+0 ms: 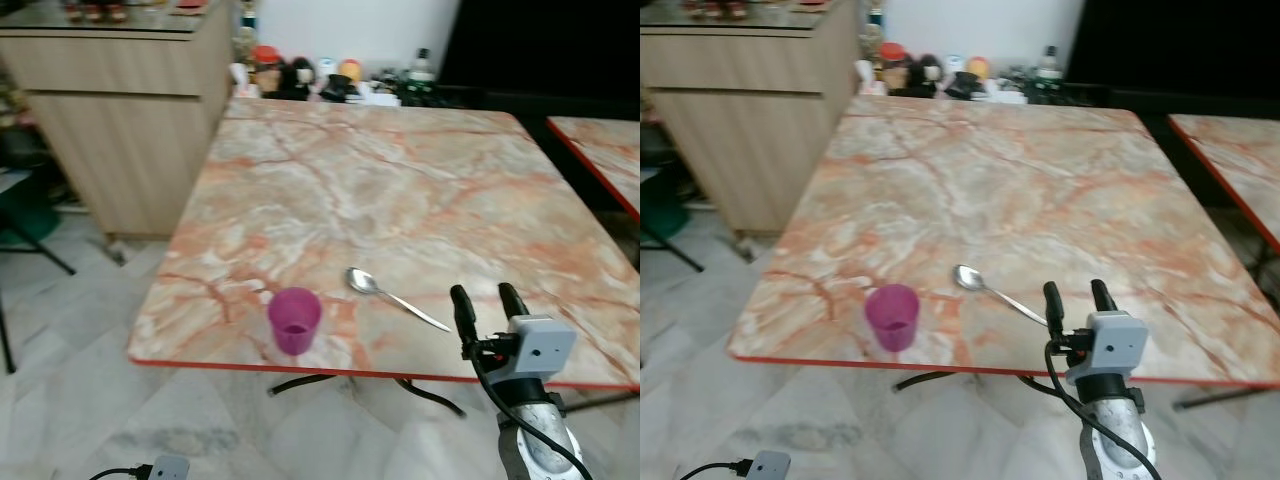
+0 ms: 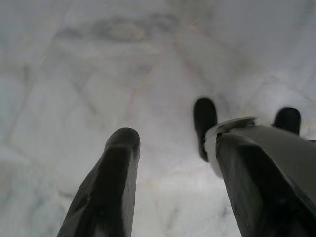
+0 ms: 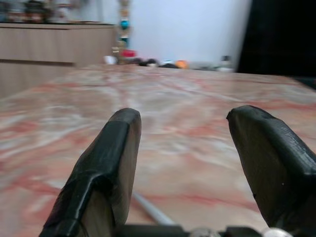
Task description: Setting the table
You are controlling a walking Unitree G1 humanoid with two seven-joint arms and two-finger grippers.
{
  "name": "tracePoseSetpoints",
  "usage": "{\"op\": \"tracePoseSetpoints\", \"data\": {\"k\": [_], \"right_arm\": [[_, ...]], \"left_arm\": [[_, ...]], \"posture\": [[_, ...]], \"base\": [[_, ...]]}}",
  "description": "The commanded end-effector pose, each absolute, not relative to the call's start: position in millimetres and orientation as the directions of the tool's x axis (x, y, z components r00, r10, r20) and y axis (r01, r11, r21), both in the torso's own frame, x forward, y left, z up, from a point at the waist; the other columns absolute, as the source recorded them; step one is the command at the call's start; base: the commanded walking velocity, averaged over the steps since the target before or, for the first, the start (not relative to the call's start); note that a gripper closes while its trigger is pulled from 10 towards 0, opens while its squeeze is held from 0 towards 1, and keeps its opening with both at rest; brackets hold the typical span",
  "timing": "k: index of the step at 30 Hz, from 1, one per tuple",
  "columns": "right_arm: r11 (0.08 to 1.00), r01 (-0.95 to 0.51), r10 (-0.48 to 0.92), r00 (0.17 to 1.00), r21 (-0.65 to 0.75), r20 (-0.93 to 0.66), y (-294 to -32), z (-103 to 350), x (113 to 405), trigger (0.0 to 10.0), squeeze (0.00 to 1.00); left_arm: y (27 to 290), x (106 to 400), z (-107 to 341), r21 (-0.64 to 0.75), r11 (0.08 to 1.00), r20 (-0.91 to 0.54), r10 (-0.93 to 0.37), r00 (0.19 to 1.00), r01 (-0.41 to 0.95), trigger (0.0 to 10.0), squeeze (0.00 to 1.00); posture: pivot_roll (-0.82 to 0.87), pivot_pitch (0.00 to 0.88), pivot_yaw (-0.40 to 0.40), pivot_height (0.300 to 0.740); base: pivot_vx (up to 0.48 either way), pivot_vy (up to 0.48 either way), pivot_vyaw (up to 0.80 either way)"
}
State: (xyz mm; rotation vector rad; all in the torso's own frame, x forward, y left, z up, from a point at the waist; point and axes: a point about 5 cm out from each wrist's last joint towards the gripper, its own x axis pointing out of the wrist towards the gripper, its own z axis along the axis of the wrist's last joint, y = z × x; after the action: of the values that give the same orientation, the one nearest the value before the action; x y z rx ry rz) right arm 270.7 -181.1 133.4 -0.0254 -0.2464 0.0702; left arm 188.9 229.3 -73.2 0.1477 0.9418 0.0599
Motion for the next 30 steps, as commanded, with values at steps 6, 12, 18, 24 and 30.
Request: {"op": "tracePoseSetpoints", "data": {"k": [6,12,18,24,30], "right_arm": [[0.999,-0.025,0.032,0.968,-0.031,0.248,-187,141,273,10.0,0.00],[1.000,-0.029,0.030,0.968,-0.007,0.250,-184,145,278,10.0,0.00],[0.999,-0.041,0.042,0.969,-0.010,0.245,-181,146,278,10.0,0.00],[0.999,-0.047,0.050,0.970,-0.019,0.238,-179,144,279,10.0,0.00],[0.998,-0.050,0.055,0.968,-0.028,0.244,-178,147,280,10.0,0.00]], "left_arm": [[223,188,-75,0.126,0.992,-0.808,0.091,0.582,0.020,10.0,0.00],[220,188,-76,0.124,0.992,-0.808,0.087,0.583,0.024,10.0,0.00],[222,185,-77,0.125,0.992,-0.813,0.090,0.576,0.022,10.0,0.00],[221,186,-77,0.125,0.992,-0.811,0.089,0.578,0.023,10.0,0.00],[220,188,-76,0.126,0.992,-0.809,0.088,0.581,0.024,10.0,0.00]], "posture": [[-0.03,0.098,-0.037,0.740],[-0.03,0.109,-0.039,0.740],[-0.02,0.114,-0.039,0.740],[-0.03,0.118,-0.039,0.740],[-0.03,0.132,-0.038,0.740]], "base": [[0.000,0.000,0.58],[0.000,0.000,0.00],[0.000,0.000,0.00],[0.164,0.000,0.00],[0.251,0.000,0.00]]}}
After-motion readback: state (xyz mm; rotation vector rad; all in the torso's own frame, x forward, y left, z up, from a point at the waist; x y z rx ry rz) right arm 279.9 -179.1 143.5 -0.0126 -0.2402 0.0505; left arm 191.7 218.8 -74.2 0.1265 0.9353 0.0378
